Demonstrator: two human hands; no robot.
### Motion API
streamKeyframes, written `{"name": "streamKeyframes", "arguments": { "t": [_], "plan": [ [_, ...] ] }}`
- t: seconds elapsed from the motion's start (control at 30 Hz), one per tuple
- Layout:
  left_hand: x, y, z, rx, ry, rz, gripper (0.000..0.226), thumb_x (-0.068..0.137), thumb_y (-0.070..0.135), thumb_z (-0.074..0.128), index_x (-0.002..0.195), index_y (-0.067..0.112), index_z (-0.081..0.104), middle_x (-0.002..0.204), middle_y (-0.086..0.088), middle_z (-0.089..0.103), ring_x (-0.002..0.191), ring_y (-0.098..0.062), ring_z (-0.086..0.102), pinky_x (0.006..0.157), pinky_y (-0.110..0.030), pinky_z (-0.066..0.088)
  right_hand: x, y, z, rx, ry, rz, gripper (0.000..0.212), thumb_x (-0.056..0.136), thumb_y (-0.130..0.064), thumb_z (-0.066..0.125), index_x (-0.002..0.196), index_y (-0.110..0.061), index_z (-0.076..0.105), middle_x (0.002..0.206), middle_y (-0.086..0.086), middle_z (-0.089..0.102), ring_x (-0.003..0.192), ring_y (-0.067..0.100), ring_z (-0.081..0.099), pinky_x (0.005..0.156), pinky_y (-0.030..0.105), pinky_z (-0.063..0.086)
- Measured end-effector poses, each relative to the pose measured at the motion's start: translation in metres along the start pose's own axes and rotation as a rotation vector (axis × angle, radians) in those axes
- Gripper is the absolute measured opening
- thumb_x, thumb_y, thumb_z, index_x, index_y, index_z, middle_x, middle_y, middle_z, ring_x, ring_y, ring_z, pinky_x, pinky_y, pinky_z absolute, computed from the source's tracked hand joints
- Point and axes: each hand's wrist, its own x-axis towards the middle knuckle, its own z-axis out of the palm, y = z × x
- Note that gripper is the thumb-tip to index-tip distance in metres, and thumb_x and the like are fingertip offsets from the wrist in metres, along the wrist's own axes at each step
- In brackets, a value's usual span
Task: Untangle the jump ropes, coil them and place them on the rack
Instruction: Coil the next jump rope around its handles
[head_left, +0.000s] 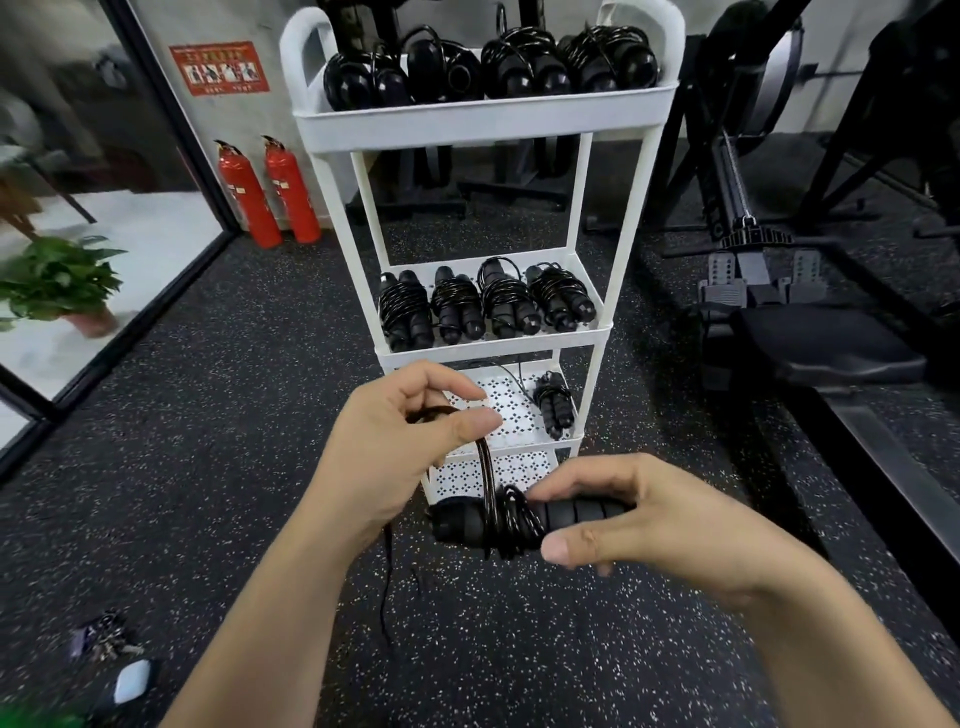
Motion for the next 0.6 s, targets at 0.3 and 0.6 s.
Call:
{"name": "streamKeyframes", "arguments": {
  "t": [0.3, 0.6],
  "plan": [
    [0.000, -0.001, 0.011, -0.059, -0.090, -0.129, 0.018, 0.104, 0.012, 0.059, 0.094, 0.009, 0.074, 0.070, 0.003, 0.069, 0.062, -0.010, 0.061, 0.069, -0.019, 0.051, -0.004, 0.001, 0.001, 0.450, -0.009, -0.283, 0.068, 0.070, -0.043, 0.100, 0.123, -0.009, 0.075, 0.099, 0.016, 0.072, 0.079, 0.027, 0.070, 0.062, 0.029, 0.053],
    [-0.009, -0.008, 0.038, 0.310, -0.234, -0.085, 0.029, 0.108, 0.054, 0.049, 0.102, 0.040, 0.074, 0.061, 0.008, 0.044, 0.058, -0.016, 0.038, 0.058, -0.032, 0.036, 0.007, -0.004, -0.006, 0.661, 0.554, -0.415, 0.032, 0.080, -0.025, 0.085, 0.112, -0.020, 0.081, 0.108, 0.012, 0.076, 0.081, 0.025, 0.069, 0.063, 0.027, 0.055]
  ]
}}
